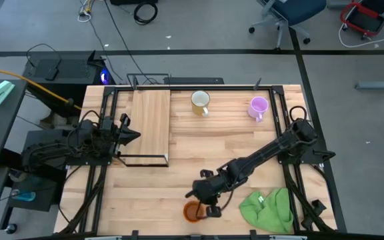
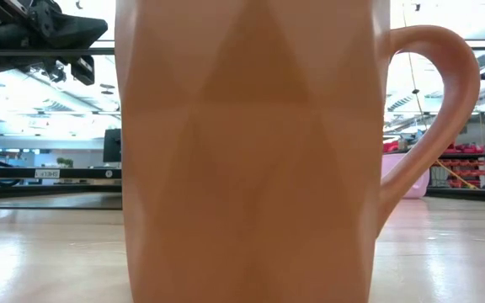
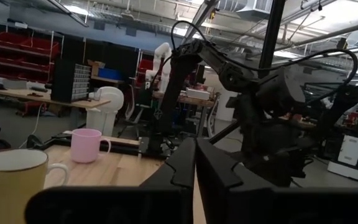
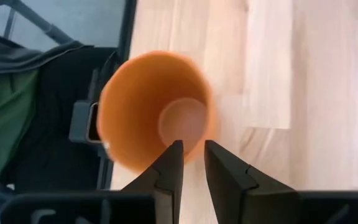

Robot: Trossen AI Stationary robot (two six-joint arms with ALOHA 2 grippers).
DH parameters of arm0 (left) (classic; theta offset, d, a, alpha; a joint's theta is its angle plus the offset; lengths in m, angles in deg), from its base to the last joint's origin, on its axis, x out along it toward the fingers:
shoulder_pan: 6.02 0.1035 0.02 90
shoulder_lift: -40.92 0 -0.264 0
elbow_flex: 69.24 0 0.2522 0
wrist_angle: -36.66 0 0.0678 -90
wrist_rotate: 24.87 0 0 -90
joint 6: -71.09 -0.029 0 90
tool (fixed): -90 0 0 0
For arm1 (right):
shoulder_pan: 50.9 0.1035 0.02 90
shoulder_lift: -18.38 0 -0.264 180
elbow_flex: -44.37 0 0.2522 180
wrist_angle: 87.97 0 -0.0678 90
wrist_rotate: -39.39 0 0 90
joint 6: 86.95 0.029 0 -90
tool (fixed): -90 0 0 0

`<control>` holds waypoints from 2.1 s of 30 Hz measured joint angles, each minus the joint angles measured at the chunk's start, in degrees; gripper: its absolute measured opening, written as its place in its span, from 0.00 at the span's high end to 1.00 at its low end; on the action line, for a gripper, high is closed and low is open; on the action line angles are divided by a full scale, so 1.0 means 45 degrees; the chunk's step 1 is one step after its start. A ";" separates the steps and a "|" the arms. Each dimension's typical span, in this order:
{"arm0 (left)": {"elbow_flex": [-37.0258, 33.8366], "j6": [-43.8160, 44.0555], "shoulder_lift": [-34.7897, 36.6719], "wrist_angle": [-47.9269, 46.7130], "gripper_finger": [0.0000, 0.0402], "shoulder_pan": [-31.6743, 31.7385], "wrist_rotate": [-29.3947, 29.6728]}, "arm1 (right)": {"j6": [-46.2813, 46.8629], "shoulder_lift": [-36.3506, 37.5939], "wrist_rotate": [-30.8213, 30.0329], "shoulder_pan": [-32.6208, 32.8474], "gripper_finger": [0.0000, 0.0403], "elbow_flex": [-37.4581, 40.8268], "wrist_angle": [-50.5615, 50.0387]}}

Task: Stack small to large cups/mugs on shelf
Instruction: Move the orange mug to the top middle of the table

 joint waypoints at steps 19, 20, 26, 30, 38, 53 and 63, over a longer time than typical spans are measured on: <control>0.0000 0.0016 0.0000 -0.0056 0.94 0.0003 0.0000 | 0.0229 -0.0680 0.0496 -0.0065 0.82 0.0009 0.0437; 0.0000 0.0012 0.0000 -0.0069 0.94 -0.0002 -0.0004 | 0.0243 -0.0755 0.0635 -0.0070 0.82 -0.0010 0.0443; 0.0000 0.0070 -0.0058 -0.0170 0.96 0.0003 -0.0005 | 0.0287 -0.0774 0.0680 -0.0094 0.82 0.0000 0.0495; 0.0000 0.0088 -0.0058 -0.0165 0.96 0.0003 -0.0005 | 0.0307 -0.0804 0.0675 -0.0094 0.82 0.0005 0.0508; 0.0000 0.0094 -0.0058 -0.0165 0.95 -0.0001 -0.0002 | 0.0580 -0.0934 0.0699 -0.0094 0.82 0.0005 0.0454; 0.0000 0.0099 -0.0058 -0.0169 0.95 -0.0002 -0.0005 | 0.0665 -0.0937 0.0661 -0.0080 0.83 0.0005 0.0000; 0.0000 0.0099 -0.0058 -0.0170 0.97 -0.0002 -0.0005 | 0.0617 -0.0952 0.0663 -0.0075 0.95 0.0015 -0.0026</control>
